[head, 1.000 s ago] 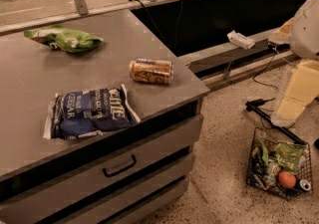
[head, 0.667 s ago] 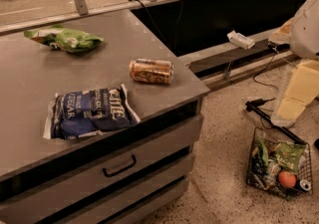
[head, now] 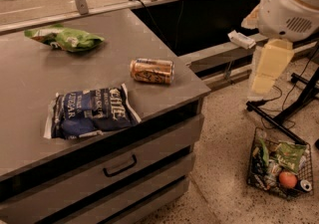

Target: Move orange can near green rice chip bag

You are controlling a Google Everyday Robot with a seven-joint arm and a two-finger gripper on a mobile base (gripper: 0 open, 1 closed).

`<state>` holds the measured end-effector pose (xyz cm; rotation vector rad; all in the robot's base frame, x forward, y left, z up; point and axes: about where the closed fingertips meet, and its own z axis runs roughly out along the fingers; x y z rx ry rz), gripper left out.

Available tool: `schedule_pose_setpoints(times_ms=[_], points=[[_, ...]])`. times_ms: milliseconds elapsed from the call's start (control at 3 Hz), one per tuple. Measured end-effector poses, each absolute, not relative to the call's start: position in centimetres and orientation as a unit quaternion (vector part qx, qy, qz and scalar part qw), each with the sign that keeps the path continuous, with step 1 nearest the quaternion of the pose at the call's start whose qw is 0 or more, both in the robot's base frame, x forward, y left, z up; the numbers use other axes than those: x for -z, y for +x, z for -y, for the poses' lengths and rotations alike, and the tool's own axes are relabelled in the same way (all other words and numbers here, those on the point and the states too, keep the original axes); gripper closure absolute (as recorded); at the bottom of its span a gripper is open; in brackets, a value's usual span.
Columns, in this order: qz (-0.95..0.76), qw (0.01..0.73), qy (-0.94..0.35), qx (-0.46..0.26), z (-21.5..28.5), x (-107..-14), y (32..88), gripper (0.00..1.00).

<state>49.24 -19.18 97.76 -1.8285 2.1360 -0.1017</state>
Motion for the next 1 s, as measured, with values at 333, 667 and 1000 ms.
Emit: schedule_pose_setpoints(times_ms=[333,667,1000], points=[[-0.723,0.164,-0.67,0.029,15.7,-97.3,54.3,0.0],[-0.698,0.166,-0.696,0.024,11.4,-96.7,58.4,0.0],[-0.684,0.165,-0.71,0.017,7.8,-95.4,60.8,0.0]])
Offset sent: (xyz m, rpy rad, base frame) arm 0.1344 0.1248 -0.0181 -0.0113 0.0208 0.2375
